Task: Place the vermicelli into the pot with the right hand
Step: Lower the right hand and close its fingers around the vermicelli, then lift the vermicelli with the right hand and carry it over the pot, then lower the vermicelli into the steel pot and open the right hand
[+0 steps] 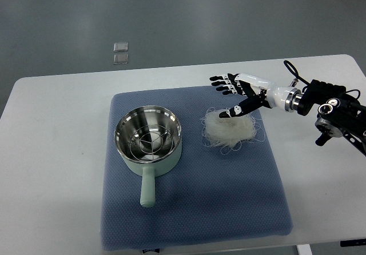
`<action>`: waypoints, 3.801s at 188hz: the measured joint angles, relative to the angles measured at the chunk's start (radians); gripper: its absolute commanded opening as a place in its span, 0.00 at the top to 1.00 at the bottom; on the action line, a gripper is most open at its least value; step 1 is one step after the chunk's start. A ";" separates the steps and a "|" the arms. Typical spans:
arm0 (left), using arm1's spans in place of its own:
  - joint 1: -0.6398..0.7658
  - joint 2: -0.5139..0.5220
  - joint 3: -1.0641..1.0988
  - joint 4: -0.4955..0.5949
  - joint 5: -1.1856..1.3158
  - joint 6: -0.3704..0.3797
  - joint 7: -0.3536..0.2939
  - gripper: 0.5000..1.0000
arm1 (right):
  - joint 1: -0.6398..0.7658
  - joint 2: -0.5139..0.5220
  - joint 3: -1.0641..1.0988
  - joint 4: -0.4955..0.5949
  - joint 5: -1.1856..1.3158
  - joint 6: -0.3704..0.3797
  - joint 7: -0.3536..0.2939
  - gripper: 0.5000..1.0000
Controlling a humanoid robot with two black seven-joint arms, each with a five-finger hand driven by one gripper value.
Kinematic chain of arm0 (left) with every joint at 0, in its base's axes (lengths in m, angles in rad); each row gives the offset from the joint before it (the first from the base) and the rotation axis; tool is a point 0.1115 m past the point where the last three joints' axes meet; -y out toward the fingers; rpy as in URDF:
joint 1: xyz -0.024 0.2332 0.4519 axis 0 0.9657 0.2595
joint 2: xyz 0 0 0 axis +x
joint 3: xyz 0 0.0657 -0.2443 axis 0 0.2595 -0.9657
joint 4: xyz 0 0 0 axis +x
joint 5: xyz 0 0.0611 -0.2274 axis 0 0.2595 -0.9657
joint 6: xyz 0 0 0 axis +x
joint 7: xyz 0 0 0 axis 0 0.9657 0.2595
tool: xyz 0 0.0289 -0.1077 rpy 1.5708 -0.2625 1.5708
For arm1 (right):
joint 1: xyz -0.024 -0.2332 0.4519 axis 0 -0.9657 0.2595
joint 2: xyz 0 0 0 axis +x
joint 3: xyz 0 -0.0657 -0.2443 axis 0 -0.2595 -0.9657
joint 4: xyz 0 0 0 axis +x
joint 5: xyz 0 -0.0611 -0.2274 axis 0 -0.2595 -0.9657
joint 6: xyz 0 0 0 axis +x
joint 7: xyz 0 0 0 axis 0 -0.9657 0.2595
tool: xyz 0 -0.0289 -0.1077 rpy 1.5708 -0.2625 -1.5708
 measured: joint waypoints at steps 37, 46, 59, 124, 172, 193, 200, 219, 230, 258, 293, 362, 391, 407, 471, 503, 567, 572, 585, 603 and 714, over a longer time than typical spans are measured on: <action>0.000 0.000 0.000 0.000 0.000 0.000 0.000 0.00 | -0.001 -0.002 -0.020 0.011 -0.135 -0.016 0.025 0.16; 0.000 0.000 0.000 0.000 0.000 0.000 0.000 0.00 | -0.001 -0.003 -0.024 0.016 -0.174 -0.027 0.034 0.16; 0.000 0.000 0.000 0.000 0.000 0.000 0.000 0.00 | -0.001 -0.005 -0.039 0.027 -0.229 -0.050 0.042 0.16; 0.000 0.000 0.000 0.000 0.000 0.000 0.000 0.00 | -0.003 -0.016 -0.124 0.056 -0.344 -0.154 0.048 0.16; 0.000 0.000 0.000 0.000 -0.001 0.000 0.000 0.00 | -0.006 -0.016 -0.153 0.042 -0.363 -0.189 0.045 0.16; 0.000 0.000 0.000 0.000 -0.001 0.000 0.000 0.00 | -0.011 -0.010 -0.163 0.032 -0.377 -0.206 0.043 0.16; 0.000 0.000 0.000 0.000 -0.001 0.000 0.000 0.00 | -0.013 -0.007 -0.164 0.028 -0.380 -0.210 0.042 0.17; 0.000 0.000 0.000 0.000 -0.001 0.000 0.000 0.00 | -0.021 -0.002 -0.164 0.023 -0.385 -0.215 0.039 0.19; 0.000 0.000 0.000 0.000 0.000 0.000 0.000 0.00 | -0.023 -0.001 -0.164 0.022 -0.385 -0.217 0.039 0.24; 0.000 0.000 0.000 0.000 0.000 0.000 0.000 0.00 | -0.024 -0.001 -0.164 0.020 -0.386 -0.233 0.038 0.55; 0.000 0.000 0.000 0.000 0.000 0.000 0.000 0.00 | -0.022 -0.006 -0.164 0.015 -0.385 -0.255 0.038 0.85; 0.000 0.000 0.000 0.000 0.000 0.000 0.000 0.00 | -0.015 -0.013 -0.164 0.016 -0.384 -0.283 0.046 1.00; 0.000 0.000 0.000 0.000 0.000 0.000 0.000 0.00 | -0.005 -0.020 -0.159 0.022 -0.383 -0.298 0.048 1.00; 0.000 0.000 0.000 0.000 0.000 0.000 0.000 0.00 | 0.028 -0.022 -0.151 0.024 -0.380 -0.299 0.049 1.00; 0.000 0.000 0.000 0.000 0.000 0.000 0.000 0.00 | 0.225 0.009 -0.145 0.048 -0.369 -0.288 0.051 1.00; 0.000 0.000 0.000 0.000 0.000 0.001 0.000 0.00 | 0.286 0.080 -0.154 0.077 -0.373 -0.285 0.068 1.00; 0.000 0.000 0.000 0.000 0.000 0.001 0.000 0.00 | 0.306 0.188 -0.202 0.189 -0.378 -0.271 0.084 1.00; 0.000 0.000 0.000 0.000 0.000 0.001 0.000 0.00 | 0.305 0.197 -0.216 0.190 -0.378 -0.270 0.084 1.00; 0.000 0.000 0.000 0.000 0.000 0.001 0.000 0.00 | 0.303 0.220 -0.243 0.190 -0.379 -0.268 0.084 1.00; 0.000 0.000 0.000 0.000 0.000 0.000 0.000 0.00 | 0.292 0.256 -0.268 0.179 -0.380 -0.268 0.084 1.00; 0.000 0.000 0.000 0.000 0.000 0.000 0.000 0.00 | 0.263 0.282 -0.280 0.129 -0.372 -0.261 0.076 0.15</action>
